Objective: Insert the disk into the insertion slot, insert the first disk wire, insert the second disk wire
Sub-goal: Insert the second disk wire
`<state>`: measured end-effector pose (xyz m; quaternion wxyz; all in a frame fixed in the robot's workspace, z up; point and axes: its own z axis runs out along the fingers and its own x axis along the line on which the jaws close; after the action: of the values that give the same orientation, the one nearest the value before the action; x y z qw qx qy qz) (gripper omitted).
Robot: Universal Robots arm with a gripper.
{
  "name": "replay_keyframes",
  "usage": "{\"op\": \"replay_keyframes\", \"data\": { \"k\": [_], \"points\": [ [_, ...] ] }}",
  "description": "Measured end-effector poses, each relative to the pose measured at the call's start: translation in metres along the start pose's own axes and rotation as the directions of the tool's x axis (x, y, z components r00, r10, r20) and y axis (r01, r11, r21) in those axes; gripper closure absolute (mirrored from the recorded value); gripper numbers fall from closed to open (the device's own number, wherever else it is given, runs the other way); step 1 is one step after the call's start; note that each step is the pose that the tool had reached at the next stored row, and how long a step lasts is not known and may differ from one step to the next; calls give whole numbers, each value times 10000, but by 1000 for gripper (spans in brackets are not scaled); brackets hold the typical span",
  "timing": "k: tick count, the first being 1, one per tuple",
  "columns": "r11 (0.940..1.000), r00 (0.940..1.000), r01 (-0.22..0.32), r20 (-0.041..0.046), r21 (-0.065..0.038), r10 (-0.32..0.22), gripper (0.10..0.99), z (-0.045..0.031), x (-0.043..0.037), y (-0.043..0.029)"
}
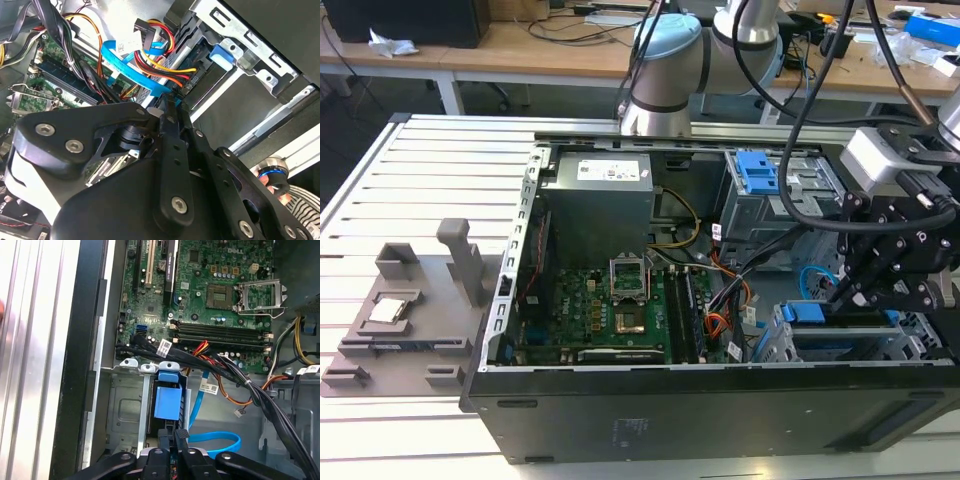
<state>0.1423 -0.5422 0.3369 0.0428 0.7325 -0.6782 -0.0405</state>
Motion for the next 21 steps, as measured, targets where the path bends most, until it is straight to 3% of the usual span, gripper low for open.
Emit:
{"op": "replay_keyframes", "data": {
  "k": [6,7,8,13,15,18,21],
  "points": [
    [10000,10000,2,7,3,-2,918,5,0,-6],
    [10000,10000,2,7,2,-2,851,4,0,-6],
    [10000,10000,2,9,3,-2,851,-7,0,-5],
    [10000,10000,1,4,2,-1,851,-335,-7,34],
    [10000,10000,0,5,2,0,933,-497,-13,53],
    [10000,10000,1,6,2,-1,980,-604,-13,65],
    [10000,10000,1,5,2,-1,980,-608,-14,66]
  ]
}}
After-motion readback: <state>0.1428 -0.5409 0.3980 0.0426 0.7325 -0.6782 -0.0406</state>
